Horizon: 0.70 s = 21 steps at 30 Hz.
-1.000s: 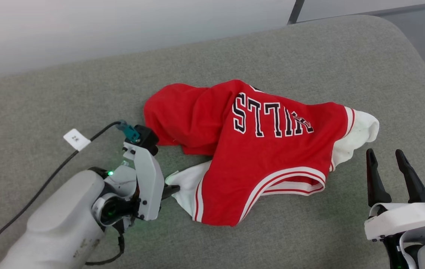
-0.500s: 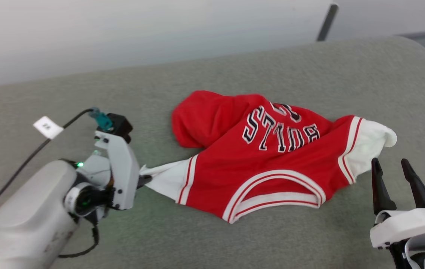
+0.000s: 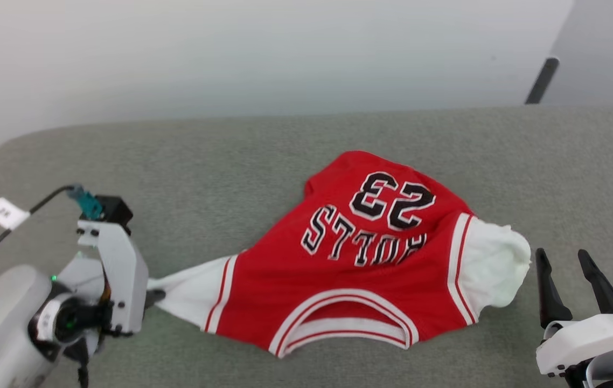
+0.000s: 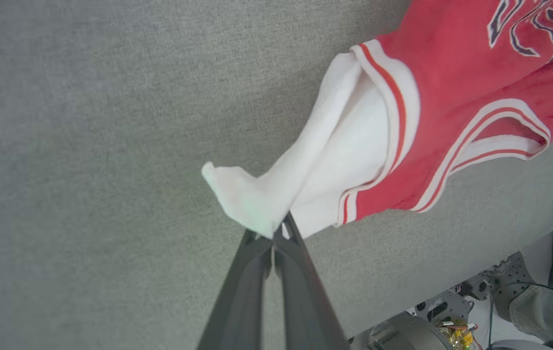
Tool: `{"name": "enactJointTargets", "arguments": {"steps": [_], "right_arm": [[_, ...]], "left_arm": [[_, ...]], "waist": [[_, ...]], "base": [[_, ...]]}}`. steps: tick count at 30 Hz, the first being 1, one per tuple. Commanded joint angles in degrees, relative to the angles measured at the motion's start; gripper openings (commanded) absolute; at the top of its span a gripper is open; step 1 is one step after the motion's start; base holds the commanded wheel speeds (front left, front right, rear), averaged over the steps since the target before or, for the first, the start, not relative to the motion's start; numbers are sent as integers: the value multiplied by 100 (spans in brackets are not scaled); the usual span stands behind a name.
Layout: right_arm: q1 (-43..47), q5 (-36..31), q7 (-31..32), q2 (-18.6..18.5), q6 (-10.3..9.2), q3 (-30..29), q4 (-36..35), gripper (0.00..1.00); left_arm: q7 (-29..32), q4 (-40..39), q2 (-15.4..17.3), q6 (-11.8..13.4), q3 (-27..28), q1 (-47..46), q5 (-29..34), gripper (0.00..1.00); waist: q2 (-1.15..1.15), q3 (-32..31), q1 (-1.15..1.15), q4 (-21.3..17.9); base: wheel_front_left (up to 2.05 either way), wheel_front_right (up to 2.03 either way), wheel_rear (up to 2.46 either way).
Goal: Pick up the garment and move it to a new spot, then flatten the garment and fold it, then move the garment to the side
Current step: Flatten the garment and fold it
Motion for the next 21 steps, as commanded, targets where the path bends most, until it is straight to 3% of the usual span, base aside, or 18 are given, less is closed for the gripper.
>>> {"name": "enactJointTargets", "arguments": {"steps": [1, 7, 15, 16, 17, 19, 20, 21], "right_arm": [[112, -19, 24, 6, -4, -10, -23, 100], [136, 17, 100, 7, -4, 23, -61, 100], [113, 96, 131, 8, -4, 121, -16, 100], [95, 100, 126, 7, -4, 127, -4, 100], [78, 102, 124, 7, -4, 137, 8, 100], [45, 115, 117, 8, -4, 158, 29, 100], [39, 122, 116, 7, -4, 168, 40, 100], [42, 128, 119, 7, -4, 179, 49, 100]], "left_arm": [[25, -117, 56, 97, 42, 165, -86, 0], [-93, -388, 181, 306, 88, 575, -211, 0], [-353, 40, -238, 272, 4, 1015, -438, 0], [-383, 125, -312, 248, 17, 1019, -469, 7], [-427, 197, -369, 235, 25, 1007, -471, 38], [-501, 340, -411, 186, 33, 923, -422, 84], [-505, 379, -420, 174, 41, 874, -411, 96], [-505, 404, -406, 177, 47, 815, -376, 100]], "waist": [[0, -175, 0, 194], [0, -203, 0, 260], [0, -164, 0, 247], [0, -157, 0, 243], [0, -149, 0, 238], [0, -146, 0, 226], [0, -153, 0, 220], [0, -161, 0, 217]], "base": [[0, 0, 0], [0, 0, 0], [0, 0, 0], [0, 0, 0], [0, 0, 0], [0, 0, 0], [0, 0, 0], [0, 0, 0]]}}
